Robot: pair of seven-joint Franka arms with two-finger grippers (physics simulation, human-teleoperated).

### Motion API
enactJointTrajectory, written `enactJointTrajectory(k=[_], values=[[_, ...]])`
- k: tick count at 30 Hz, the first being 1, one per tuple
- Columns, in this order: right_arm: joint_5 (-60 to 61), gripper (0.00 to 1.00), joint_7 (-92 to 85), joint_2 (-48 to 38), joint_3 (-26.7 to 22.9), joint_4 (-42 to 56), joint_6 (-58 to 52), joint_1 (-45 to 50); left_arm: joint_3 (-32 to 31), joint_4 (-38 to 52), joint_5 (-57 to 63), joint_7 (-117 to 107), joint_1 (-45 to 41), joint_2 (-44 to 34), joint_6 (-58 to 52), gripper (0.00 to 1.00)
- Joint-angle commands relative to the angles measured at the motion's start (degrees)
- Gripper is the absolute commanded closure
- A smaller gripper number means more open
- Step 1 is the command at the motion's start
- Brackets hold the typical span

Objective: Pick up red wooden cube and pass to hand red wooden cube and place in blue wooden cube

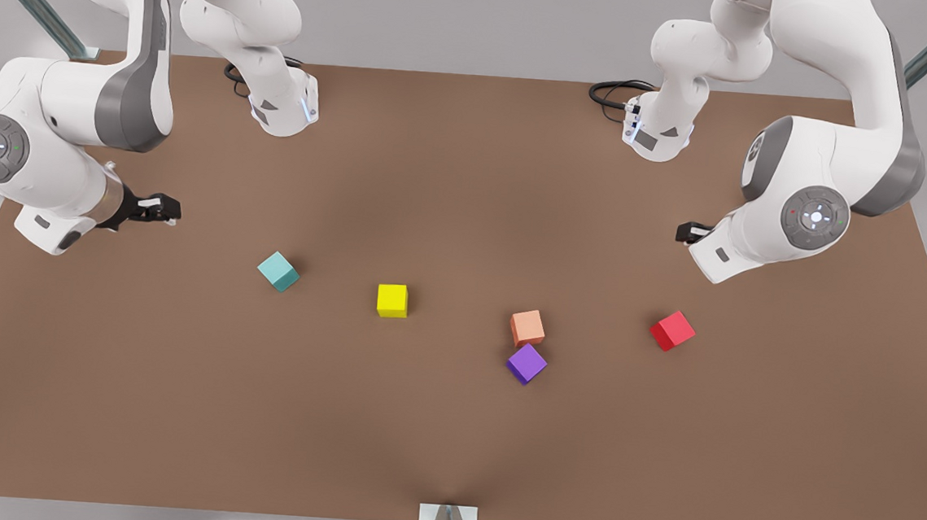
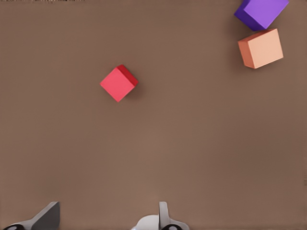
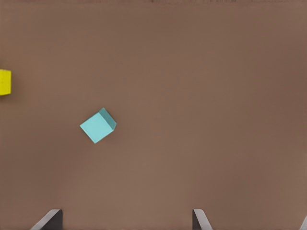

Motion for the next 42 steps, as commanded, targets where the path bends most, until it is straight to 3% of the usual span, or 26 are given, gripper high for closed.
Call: enactJointTrajectory(k=[1, 6, 10, 15, 18, 23, 25, 42], values=[[0.0, 0.0, -1.7, -0.1, 0.0, 0.0, 0.6, 0.0, 0.0, 0.0, -0.1, 2.9, 0.1, 0.1, 0.7, 0.0], [0.0, 0.0, -1.7, 0.7, 0.0, 0.3, 0.5, 0.4, 0.0, 0.0, 0.0, 2.8, 0.5, 2.9, 2.3, 0.0], [0.1, 0.0, -2.0, 0.9, 0.0, 0.2, 0.5, 0.3, 2.6, -0.2, -3.7, -4.0, 4.1, 15.4, 22.2, 0.0], [0.1, 0.0, -2.0, 1.3, 0.0, 0.0, -0.2, 0.4, 8.3, -2.9, -10.4, -13.2, 4.0, 21.2, 33.4, 0.0], [0.1, 0.0, -1.9, 1.3, 0.0, -0.1, -0.2, 0.4, 8.5, -3.0, -10.5, -18.4, 4.5, 23.7, 32.6, 0.0], [0.1, 0.0, -1.9, 1.3, 0.0, -0.3, -0.2, 0.4, 10.1, -11.3, -11.7, -21.4, 3.2, 18.4, 33.6, 0.0], [0.1, 0.0, -2.0, 1.3, 0.0, -0.4, -0.3, 0.4, 10.7, -18.0, -13.2, -23.4, 3.1, 17.1, 42.5, 0.0], [0.3, 0.0, -2.2, 2.5, 0.0, -0.2, -0.6, 0.5, 10.7, -21.5, -16.5, -30.2, 2.2, 20.3, 48.0, 0.0]])
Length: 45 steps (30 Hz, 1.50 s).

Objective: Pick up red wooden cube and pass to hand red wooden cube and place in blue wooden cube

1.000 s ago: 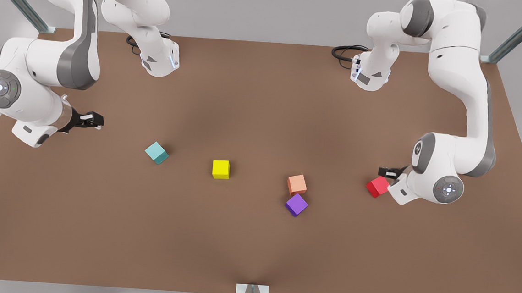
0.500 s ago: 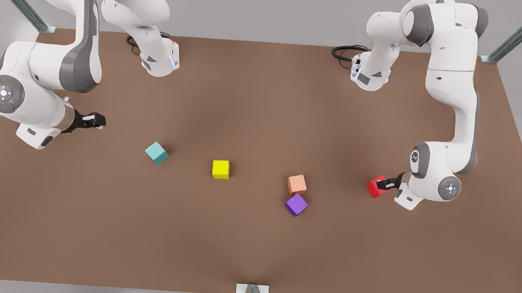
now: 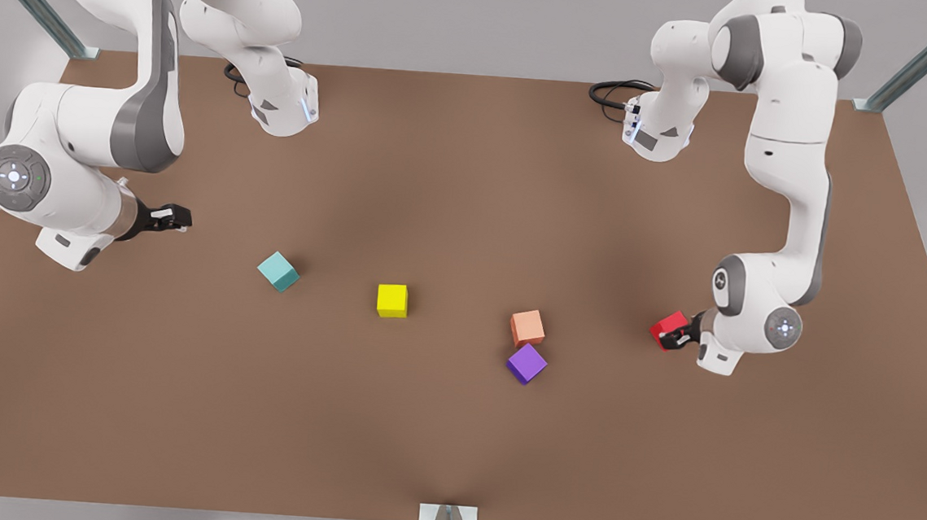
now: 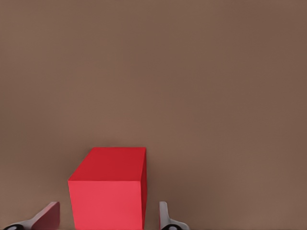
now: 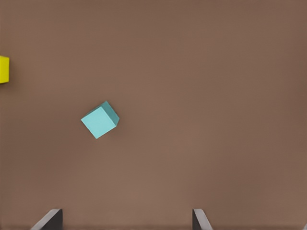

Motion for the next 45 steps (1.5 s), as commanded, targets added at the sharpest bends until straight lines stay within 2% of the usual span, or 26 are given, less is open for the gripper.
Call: enactJointTrajectory(k=[1, 14, 15, 16, 17, 18, 19, 21, 24, 25, 26, 27, 28, 29, 31, 33, 36, 37, 38, 40, 41, 45], values=[[0.1, 0.0, -0.4, -0.1, 0.0, 0.0, -0.1, 0.0, 0.0, 0.0, 0.1, -8.6, -0.5, 0.6, 1.0, 0.0], [0.3, 0.0, -0.1, 0.3, 0.0, -0.1, -0.1, 0.0, -0.1, 0.4, 0.0, -8.5, -0.5, 4.5, 5.1, 0.0], [0.3, 0.0, -0.1, 0.3, 0.0, -0.1, -0.1, 0.0, -0.1, 0.4, 0.0, -8.5, -0.5, 4.6, 5.3, 0.04], [0.3, 0.0, -0.1, 0.3, 0.1, -0.2, -0.1, 0.0, -0.1, 0.4, 0.0, -8.5, -0.5, 4.6, 5.8, 0.25], [0.3, 0.0, -0.1, 0.3, 0.0, -0.2, -0.1, 0.0, -0.1, 0.4, 0.0, -8.5, -0.5, 4.6, 5.8, 0.41], [0.3, 0.0, -0.1, 0.3, 0.0, -0.2, -0.2, 0.0, -0.1, 0.4, 0.0, -8.6, -0.4, 4.6, 5.8, 0.43], [0.3, 0.0, -0.1, 0.3, 0.0, -0.2, -0.2, 0.1, -0.2, 1.9, -1.3, -8.5, -0.2, 4.2, 4.5, 0.43], [0.3, 0.0, -0.1, 0.6, 0.1, -0.2, -0.2, 0.1, -0.4, 9.0, -7.4, -8.7, -0.2, 4.1, -6.9, 0.43], [0.3, 0.0, 0.0, 0.6, 0.1, -0.1, -0.2, 0.2, -6.0, 22.6, -8.4, -8.5, -0.1, 4.7, -26.0, 0.43], [0.4, 0.0, -1.9, 0.6, 0.1, -0.2, -0.2, 0.2, -8.7, 27.2, -14.6, -8.5, -0.1, 5.6, -30.2, 0.43], [2.2, 0.0, -11.5, 1.0, 0.1, -0.1, -0.3, 0.2, -12.8, 30.1, -20.0, -8.5, -0.2, 7.9, -31.4, 0.44], [8.3, 0.0, -20.6, 2.8, 0.1, -0.8, -5.8, -0.3, -17.4, 31.6, -21.8, -8.6, -0.2, 9.2, -31.3, 0.45], [21.7, 0.0, -25.2, 7.2, -0.3, -0.8, -10.6, -2.5, -22.1, 35.1, -26.8, -4.7, -0.2, 11.8, -30.4, 0.45], [31.9, 0.0, -29.8, 12.2, -0.1, -0.7, -11.8, -2.5, -26.5, 39.6, -32.0, -2.7, -0.6, 16.2, -30.3, 0.45], [51.6, 0.0, -41.1, 23.0, 0.0, -0.1, -15.4, -2.5, -35.2, 47.8, -32.8, -2.0, -0.8, 25.7, -27.5, 0.46], [64.0, 0.0, -49.5, 27.7, 0.2, 1.4, -15.1, -1.1, -36.7, 47.7, -32.6, 2.9, -2.0, 26.3, -22.2, 0.47], [70.8, 0.0, -69.5, 28.7, 0.2, 0.9, -8.2, 1.8, -36.7, 47.7, -34.0, 10.4, -1.9, 27.7, -15.3, 0.47], [77.0, 0.0, -80.7, 28.8, 0.2, -0.8, -6.5, 4.0, -36.7, 47.7, -36.4, 14.3, -1.8, 27.7, -13.6, 0.47], [78.6, 0.0, -84.2, 28.9, 0.2, -1.2, -6.4, 4.0, -37.9, 47.7, -39.2, 16.3, -1.9, 28.0, -10.4, 0.48], [79.3, 0.0, -102.6, 29.6, 0.1, -4.0, -3.4, 3.9, -38.1, 47.5, -47.0, 29.4, -1.2, 29.6, -9.1, 0.48], [79.9, 0.0, -106.6, 29.7, 0.1, -4.1, -2.4, 4.0, -38.1, 47.6, -47.1, 32.4, -1.2, 29.6, -8.0, 0.52], [79.8, 0.02, -116.7, 29.7, -0.1, -4.2, 2.0, 5.1, -38.3, 47.4, -50.2, 40.3, -1.2, 30.3, -7.1, 0.53]])
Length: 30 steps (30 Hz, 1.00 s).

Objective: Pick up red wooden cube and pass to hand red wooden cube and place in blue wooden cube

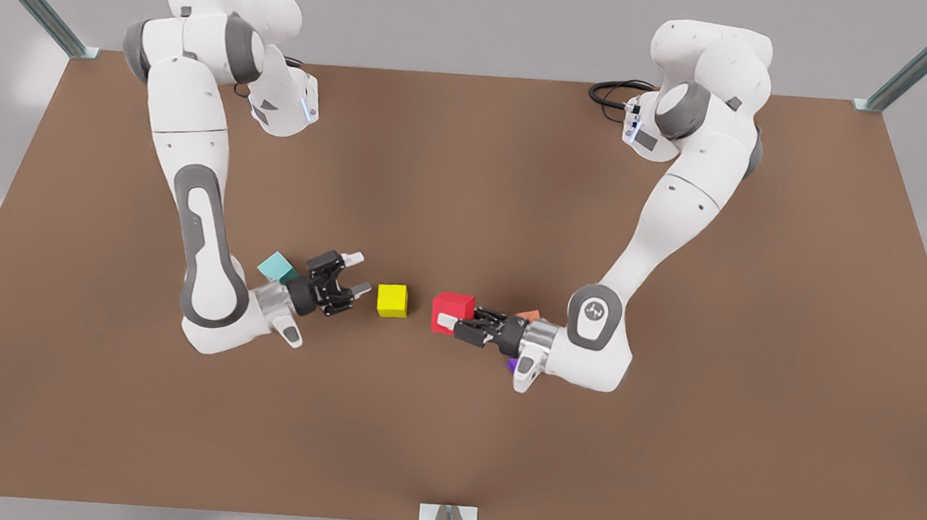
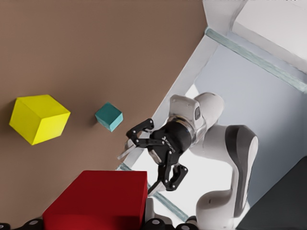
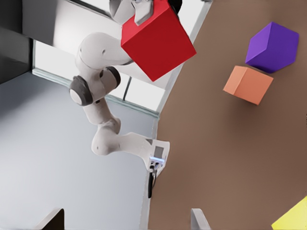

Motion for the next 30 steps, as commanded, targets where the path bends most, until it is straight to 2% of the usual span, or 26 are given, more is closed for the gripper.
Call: enactJointTrajectory(k=[1, 9, 16, 30], values=[[1.7, 0.0, -62.3, -0.1, 0.0, -0.1, 5.9, 0.1, -0.1, -0.1, -3.6, 30.2, 0.2, 0.1, 3.5, 0.52], [13.6, 0.0, -62.7, 0.2, 0.1, -3.4, 14.7, 2.9, -0.1, -1.6, -5.3, 33.9, 0.6, 0.3, 3.5, 0.52], [22.6, 0.0, -60.8, 0.6, 0.2, -2.8, 16.2, 6.5, -0.1, -1.6, -6.4, 33.8, 0.6, 0.3, 3.5, 0.52], [25.8, 0.0, -51.1, 2.2, 4.0, 2.3, 26.3, 7.1, -0.1, -1.7, -6.6, 33.8, 0.6, 0.8, 3.5, 0.51]])
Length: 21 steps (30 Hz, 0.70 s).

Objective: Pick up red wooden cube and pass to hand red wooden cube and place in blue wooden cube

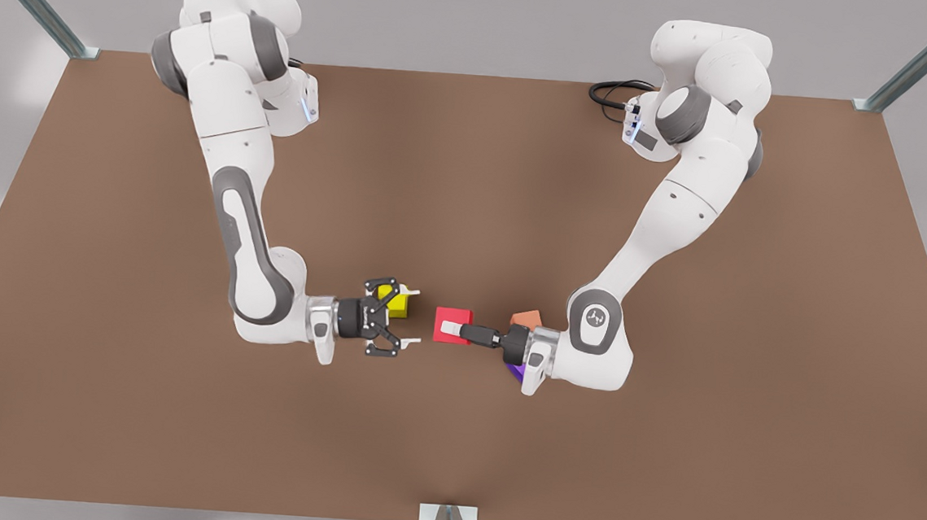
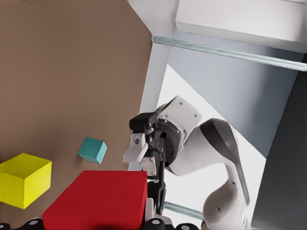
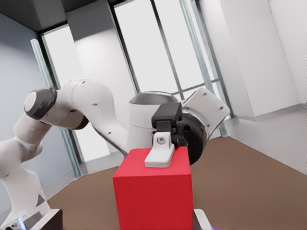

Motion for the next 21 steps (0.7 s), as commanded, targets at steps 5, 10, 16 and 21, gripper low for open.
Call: enactJointTrajectory(k=[5, 10, 16, 21], values=[[0.7, 0.0, -3.4, 1.3, 1.0, 2.1, 5.8, 0.5, 0.0, 0.0, -1.6, 8.3, -0.1, -0.1, -0.4, 0.51], [0.7, 0.0, -2.7, 1.8, 1.1, 3.2, 7.4, 1.2, 0.0, 0.1, -1.6, 8.3, -0.1, -0.1, -0.4, 0.51], [0.7, 0.0, -2.7, 1.8, 1.1, 3.2, 7.4, 2.2, 0.0, 0.1, -1.6, 8.3, -0.1, 0.0, -0.3, 0.51], [0.7, 0.0, -2.7, 1.7, 1.1, 3.1, 7.3, 2.6, 0.0, 0.1, -1.6, 8.3, -0.2, 0.0, -0.1, 0.51]])
